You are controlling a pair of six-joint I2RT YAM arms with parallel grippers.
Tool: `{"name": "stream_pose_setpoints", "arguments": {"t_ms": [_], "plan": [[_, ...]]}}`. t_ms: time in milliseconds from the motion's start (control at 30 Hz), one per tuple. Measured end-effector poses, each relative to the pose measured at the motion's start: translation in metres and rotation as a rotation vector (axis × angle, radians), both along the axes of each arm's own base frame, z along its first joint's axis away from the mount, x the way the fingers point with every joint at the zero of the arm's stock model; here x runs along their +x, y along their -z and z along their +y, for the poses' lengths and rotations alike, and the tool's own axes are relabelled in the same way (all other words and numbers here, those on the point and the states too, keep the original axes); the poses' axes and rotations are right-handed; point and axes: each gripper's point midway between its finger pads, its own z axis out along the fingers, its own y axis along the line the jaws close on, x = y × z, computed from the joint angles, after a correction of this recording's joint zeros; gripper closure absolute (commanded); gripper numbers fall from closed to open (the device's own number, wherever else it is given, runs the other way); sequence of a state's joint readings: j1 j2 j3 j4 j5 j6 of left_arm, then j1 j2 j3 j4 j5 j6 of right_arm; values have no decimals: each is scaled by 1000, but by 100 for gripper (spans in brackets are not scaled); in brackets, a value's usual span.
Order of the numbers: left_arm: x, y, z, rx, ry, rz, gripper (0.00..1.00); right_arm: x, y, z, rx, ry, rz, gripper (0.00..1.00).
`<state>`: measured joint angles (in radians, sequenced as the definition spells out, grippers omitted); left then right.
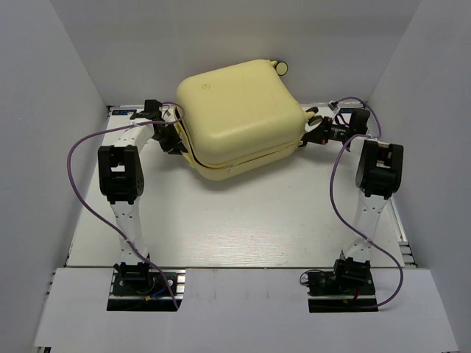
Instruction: Pack the luggage
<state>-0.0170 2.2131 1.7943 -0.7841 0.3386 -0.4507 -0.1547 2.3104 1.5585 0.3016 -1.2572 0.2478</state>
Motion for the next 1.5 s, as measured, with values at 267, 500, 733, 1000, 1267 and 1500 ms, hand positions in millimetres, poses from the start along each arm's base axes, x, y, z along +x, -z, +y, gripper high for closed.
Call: {"name": "stream_pose_setpoints", "arguments": {"t_ms": [267, 500, 733, 1000, 1267, 1500], "plan": [[-1, -1, 1, 10, 4, 3, 100, 34, -3, -1, 32, -81, -67, 100], [0, 0, 2, 17, 10, 16, 100, 78, -5, 18, -17, -43, -179, 100], [3, 0, 8, 33, 16, 20, 100, 106, -6, 42, -81, 53, -279, 100], [31, -2, 43, 99, 12, -16, 98, 75, -2, 74, -204, 193, -394, 100], [59, -4, 73, 127, 32, -123, 77, -36, -9, 98, -259, 168, -386, 100], [62, 5, 111, 176, -29, -113, 0, -91, -9, 117, -244, 171, -347, 100]]}}
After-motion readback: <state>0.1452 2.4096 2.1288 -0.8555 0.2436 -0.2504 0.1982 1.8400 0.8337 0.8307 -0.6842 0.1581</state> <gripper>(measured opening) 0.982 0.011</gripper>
